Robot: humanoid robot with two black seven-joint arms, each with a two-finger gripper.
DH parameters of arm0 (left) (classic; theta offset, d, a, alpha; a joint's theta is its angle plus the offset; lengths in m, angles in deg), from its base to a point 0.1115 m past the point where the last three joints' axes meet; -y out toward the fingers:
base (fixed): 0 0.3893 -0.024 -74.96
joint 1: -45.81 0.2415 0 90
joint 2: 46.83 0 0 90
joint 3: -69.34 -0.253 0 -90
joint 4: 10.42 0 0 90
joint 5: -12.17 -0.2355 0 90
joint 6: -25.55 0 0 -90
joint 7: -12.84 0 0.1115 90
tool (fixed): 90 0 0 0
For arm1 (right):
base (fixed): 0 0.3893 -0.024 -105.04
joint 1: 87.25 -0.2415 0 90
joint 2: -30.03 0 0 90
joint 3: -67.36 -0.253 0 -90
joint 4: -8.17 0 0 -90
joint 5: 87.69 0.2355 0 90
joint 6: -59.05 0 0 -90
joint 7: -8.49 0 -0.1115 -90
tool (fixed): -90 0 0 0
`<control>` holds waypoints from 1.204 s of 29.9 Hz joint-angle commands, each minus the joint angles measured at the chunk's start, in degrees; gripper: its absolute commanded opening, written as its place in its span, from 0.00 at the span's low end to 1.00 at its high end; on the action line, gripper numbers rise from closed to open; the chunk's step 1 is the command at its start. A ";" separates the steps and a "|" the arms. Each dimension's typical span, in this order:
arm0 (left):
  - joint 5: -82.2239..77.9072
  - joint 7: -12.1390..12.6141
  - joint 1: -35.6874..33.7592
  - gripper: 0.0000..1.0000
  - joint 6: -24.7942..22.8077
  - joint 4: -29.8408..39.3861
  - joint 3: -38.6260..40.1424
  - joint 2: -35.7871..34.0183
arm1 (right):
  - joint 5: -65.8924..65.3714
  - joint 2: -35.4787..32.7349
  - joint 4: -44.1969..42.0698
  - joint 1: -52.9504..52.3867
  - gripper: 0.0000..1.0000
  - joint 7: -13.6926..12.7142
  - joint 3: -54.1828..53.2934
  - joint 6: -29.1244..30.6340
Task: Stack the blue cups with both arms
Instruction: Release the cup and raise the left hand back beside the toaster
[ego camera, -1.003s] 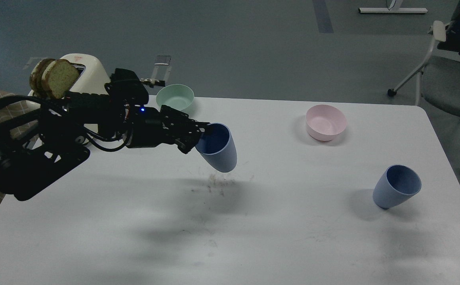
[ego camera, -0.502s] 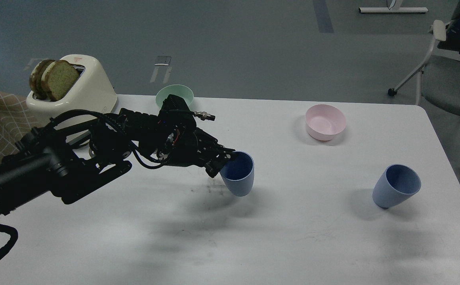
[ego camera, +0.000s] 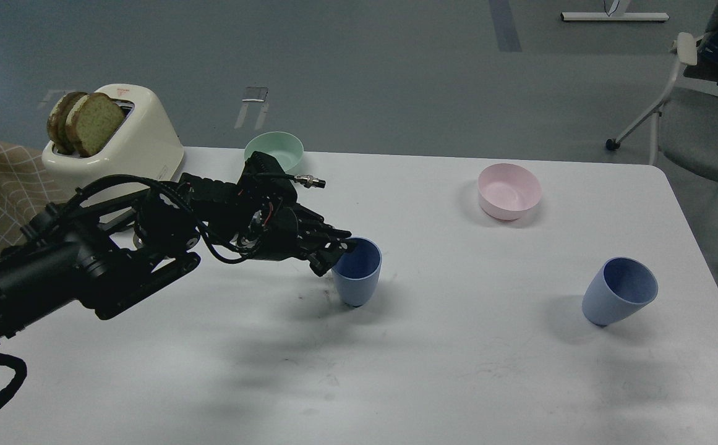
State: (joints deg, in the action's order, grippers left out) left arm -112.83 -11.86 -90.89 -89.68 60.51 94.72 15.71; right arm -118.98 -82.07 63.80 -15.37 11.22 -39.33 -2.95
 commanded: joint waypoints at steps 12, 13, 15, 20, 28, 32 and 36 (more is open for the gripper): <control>19.13 0.00 -0.76 0.83 0.62 0.70 10.99 -3.47 | -0.53 -6.20 3.86 2.81 1.00 -0.27 1.39 0.00; 21.97 0.00 -0.67 0.84 0.62 0.44 12.31 -3.56 | -0.79 -6.73 5.01 3.61 1.00 -0.27 1.66 0.00; 30.64 0.09 -0.23 0.86 0.62 -0.17 17.48 -3.65 | -1.58 -8.65 8.33 5.71 1.00 -0.35 1.92 0.00; 55.09 -0.26 0.65 0.92 0.53 -6.94 26.12 -3.56 | -9.74 -12.27 14.85 7.31 1.00 -0.44 2.01 0.00; 88.79 0.18 5.65 0.97 0.97 -8.96 35.17 -4.79 | -28.20 -15.61 25.49 7.75 1.00 -0.35 2.01 0.00; 89.85 0.09 11.45 0.97 1.15 -10.28 43.60 -4.35 | -42.23 -20.08 29.35 9.32 1.00 -0.18 2.53 0.00; 92.56 0.09 14.35 0.97 1.15 -11.16 46.25 -4.53 | -56.38 -20.88 31.03 11.52 1.00 0.00 6.47 0.00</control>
State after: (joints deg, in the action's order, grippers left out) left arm -22.45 -11.77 -78.74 -88.51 50.21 138.91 11.32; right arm -164.56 -102.23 93.48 -5.42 11.09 -35.98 -2.93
